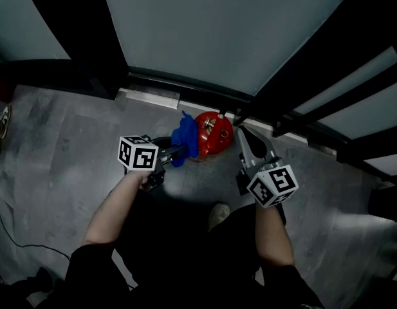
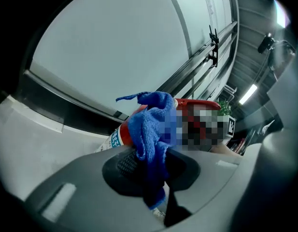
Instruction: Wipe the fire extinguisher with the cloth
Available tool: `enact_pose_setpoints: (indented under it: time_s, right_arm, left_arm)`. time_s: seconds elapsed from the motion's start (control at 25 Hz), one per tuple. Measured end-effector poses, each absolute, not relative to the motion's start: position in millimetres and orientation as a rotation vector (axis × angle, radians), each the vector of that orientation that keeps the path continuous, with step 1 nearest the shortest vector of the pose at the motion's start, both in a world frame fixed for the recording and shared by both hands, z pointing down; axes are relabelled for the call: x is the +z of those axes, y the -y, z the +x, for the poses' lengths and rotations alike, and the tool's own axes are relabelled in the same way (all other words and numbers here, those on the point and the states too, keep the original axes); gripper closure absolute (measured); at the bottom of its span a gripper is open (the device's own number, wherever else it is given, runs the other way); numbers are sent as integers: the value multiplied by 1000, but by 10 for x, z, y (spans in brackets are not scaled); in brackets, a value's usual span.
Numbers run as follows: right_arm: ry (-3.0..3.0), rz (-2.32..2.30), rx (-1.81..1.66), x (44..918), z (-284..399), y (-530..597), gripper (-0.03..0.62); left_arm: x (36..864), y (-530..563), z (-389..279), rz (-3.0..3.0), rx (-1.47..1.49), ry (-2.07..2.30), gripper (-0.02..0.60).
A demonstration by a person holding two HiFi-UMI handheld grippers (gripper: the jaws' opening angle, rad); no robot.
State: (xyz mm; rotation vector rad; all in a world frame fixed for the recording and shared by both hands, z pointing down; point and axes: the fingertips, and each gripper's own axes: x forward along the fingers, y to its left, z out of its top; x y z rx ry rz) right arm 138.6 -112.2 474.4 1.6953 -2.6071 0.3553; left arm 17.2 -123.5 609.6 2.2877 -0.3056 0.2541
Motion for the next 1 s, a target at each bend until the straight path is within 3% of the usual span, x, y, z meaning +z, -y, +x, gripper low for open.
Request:
enact_pose_setpoints:
  time_s: [1.0]
  right_arm:
    - [2542,1734,390,4830,1369,1228,591]
  left_arm:
    - [7362,1157,107,1988,301,508,512]
